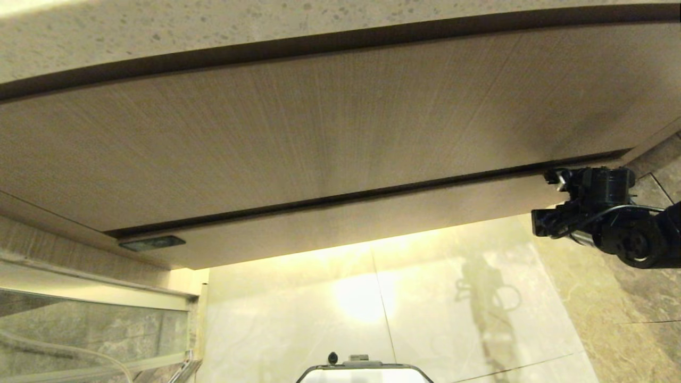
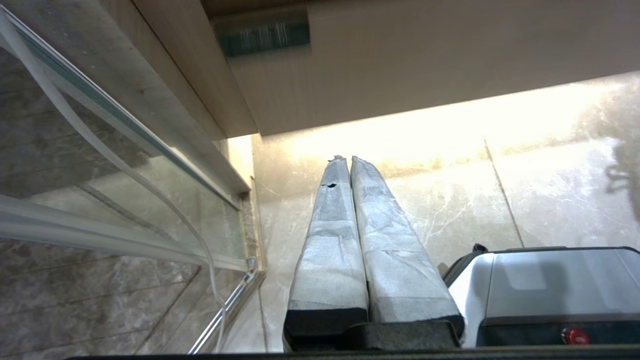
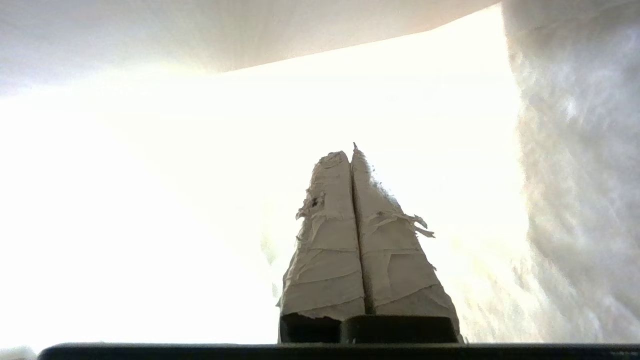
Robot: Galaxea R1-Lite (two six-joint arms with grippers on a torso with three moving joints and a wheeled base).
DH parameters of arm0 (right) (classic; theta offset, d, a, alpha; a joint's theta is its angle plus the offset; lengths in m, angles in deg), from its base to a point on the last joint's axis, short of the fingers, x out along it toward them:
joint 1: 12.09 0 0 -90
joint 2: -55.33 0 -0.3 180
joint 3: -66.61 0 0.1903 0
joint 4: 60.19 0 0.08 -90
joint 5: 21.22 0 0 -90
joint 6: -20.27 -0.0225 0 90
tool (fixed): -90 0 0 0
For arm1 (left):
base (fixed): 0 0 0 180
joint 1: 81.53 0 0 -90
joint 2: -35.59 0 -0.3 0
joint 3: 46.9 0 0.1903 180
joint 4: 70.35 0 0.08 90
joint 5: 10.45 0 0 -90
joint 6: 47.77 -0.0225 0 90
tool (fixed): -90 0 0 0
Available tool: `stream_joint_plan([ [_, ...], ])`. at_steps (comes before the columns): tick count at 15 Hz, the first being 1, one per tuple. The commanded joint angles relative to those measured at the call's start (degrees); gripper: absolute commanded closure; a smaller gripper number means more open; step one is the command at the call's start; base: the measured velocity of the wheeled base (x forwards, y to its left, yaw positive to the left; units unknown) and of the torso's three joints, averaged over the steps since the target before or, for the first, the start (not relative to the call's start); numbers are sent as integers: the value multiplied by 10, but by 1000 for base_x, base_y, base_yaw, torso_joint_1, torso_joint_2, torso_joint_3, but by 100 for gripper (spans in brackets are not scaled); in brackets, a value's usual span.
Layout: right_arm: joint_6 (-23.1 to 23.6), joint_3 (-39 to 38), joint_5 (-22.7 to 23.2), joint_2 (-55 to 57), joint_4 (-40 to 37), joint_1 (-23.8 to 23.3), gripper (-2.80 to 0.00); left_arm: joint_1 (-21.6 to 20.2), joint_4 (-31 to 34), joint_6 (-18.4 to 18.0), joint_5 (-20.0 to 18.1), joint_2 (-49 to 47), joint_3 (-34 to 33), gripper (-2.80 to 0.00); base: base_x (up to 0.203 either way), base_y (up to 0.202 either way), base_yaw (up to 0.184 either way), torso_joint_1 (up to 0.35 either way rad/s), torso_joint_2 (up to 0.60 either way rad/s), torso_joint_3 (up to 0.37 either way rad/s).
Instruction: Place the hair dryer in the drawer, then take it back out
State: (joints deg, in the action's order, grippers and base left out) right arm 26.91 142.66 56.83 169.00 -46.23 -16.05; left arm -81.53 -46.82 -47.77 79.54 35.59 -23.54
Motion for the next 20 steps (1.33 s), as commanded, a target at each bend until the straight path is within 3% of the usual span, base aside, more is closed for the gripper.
stream_joint_plan([
  [1, 1, 4, 3, 1, -10, 0, 0, 0, 0, 0, 0, 1, 0, 0, 0, 0, 0, 0, 0, 0],
  [10, -7, -176, 29, -336, -189, 12, 0, 0, 0, 0, 0, 1, 0, 0, 0, 0, 0, 0, 0, 0],
  [20, -10, -486, 61, -930, -286, 16, 0, 0, 0, 0, 0, 0, 1, 0, 0, 0, 0, 0, 0, 0],
])
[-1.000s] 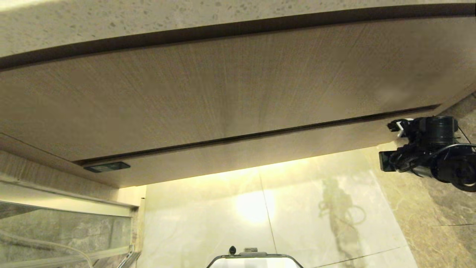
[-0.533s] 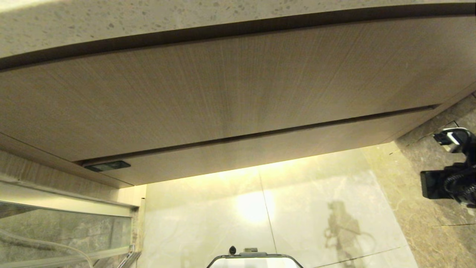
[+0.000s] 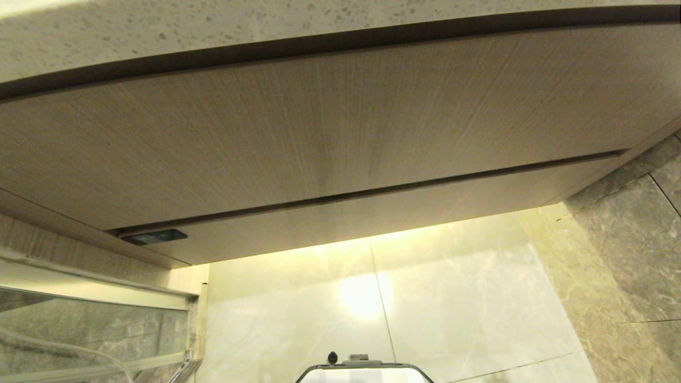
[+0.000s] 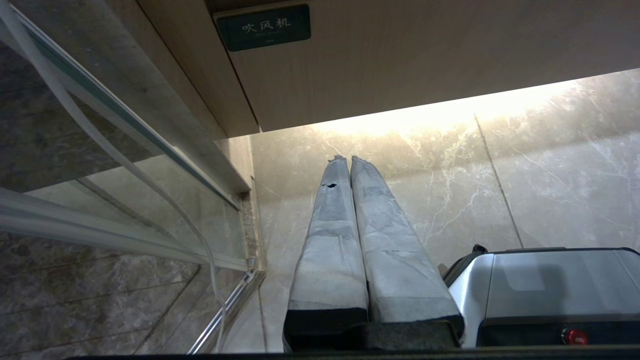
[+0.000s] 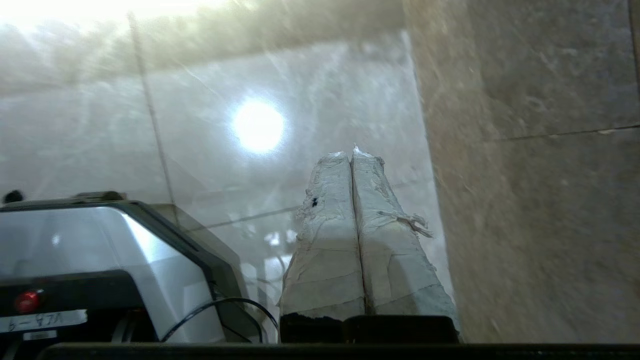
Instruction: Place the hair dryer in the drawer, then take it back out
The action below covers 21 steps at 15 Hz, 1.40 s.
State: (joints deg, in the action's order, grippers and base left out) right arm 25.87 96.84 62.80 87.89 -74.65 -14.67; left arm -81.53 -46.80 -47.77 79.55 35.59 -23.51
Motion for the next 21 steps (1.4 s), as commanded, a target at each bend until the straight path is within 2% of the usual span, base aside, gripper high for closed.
stream_joint_plan([
  [1, 2, -44, 20, -165, -18, 5, 0, 0, 0, 0, 0, 0, 0, 0, 0, 0, 0, 0, 0, 0],
  [3, 2, -61, 51, -235, -43, 15, 0, 0, 0, 0, 0, 0, 0, 0, 0, 0, 0, 0, 0, 0],
  [6, -11, -69, 64, -324, -80, 26, 0, 0, 0, 0, 0, 0, 0, 0, 0, 0, 0, 0, 0, 0],
  [12, -52, -69, 61, -326, -88, 27, 0, 0, 0, 0, 0, 0, 0, 0, 0, 0, 0, 0, 0, 0],
  [21, -52, -69, 61, -326, -88, 26, 0, 0, 0, 0, 0, 0, 0, 0, 0, 0, 0, 0, 0, 0],
])
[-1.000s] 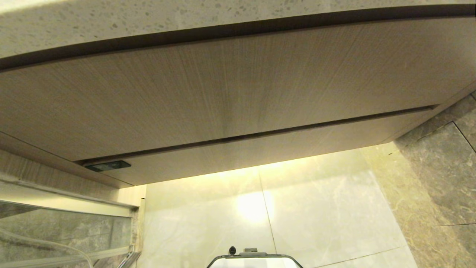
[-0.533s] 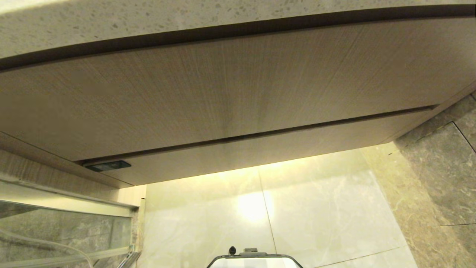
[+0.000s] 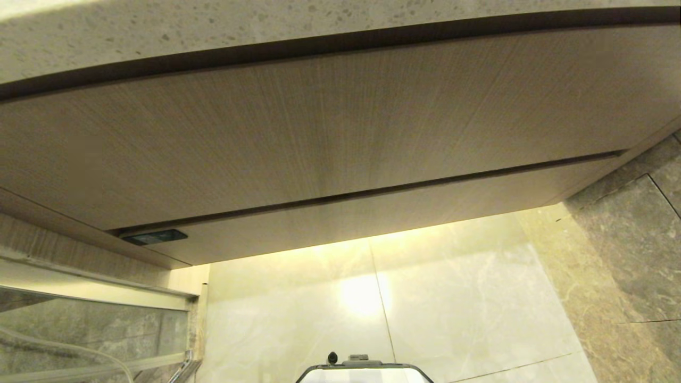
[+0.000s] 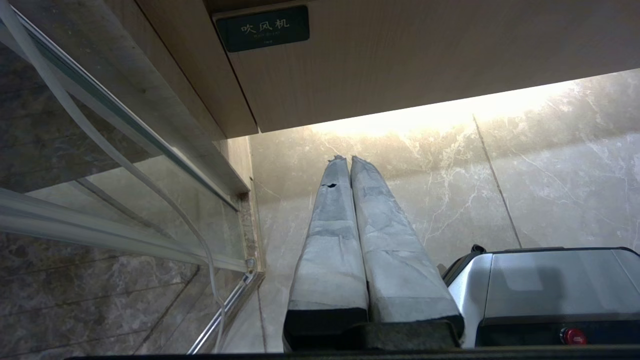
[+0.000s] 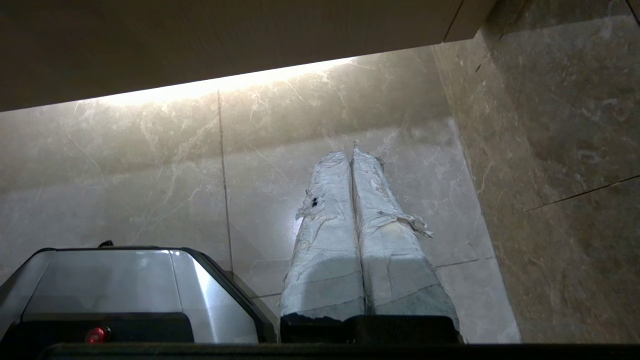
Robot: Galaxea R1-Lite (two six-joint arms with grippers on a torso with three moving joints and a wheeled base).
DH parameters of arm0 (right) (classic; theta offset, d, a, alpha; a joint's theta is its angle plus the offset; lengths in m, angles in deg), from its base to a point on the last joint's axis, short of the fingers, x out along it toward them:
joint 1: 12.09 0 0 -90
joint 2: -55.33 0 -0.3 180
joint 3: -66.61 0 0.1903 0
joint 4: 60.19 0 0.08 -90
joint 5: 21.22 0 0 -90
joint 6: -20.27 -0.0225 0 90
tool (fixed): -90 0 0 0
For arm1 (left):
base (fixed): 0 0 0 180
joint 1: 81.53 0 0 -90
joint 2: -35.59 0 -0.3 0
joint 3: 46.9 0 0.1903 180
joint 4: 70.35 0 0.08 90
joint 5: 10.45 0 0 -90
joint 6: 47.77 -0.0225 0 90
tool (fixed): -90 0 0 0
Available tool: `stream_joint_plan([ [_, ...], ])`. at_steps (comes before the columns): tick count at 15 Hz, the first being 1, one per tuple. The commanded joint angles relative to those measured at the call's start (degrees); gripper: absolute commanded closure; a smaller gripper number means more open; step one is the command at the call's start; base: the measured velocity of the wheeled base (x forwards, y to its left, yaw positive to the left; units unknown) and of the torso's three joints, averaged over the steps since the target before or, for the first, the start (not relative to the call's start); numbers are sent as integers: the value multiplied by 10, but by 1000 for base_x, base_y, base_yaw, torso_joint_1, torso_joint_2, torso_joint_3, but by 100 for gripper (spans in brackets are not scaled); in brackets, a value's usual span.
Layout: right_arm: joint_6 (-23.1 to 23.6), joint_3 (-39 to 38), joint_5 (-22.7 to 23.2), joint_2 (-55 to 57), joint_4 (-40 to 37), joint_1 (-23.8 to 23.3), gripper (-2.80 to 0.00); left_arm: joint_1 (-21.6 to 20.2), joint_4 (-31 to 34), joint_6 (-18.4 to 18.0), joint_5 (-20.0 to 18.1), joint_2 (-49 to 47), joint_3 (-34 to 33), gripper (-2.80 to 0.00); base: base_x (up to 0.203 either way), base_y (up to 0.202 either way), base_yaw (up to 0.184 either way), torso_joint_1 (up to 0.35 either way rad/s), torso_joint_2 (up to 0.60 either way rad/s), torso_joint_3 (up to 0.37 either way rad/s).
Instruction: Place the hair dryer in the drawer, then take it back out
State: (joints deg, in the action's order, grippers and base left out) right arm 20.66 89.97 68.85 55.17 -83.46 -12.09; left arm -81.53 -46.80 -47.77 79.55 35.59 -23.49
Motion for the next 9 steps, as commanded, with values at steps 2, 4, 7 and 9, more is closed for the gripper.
stream_joint_plan([
  [2, 0, 0, 0, 1, 1, 0, 0, 0, 0, 0, 0, 0, 0, 0, 0, 0, 0, 0, 0, 0],
  [4, 1, 0, 0, 1, 1, 0, 0, 0, 0, 0, 0, 1, 0, 0, 0, 0, 0, 0, 0, 0],
  [7, 3, 0, 1, 1, 0, 0, 0, 0, 0, 0, 0, 0, 0, 0, 0, 0, 0, 0, 0, 0],
  [9, 1, 0, 0, 1, 0, 0, 0, 0, 0, 0, 0, 1, 0, 0, 0, 0, 0, 0, 0, 0],
])
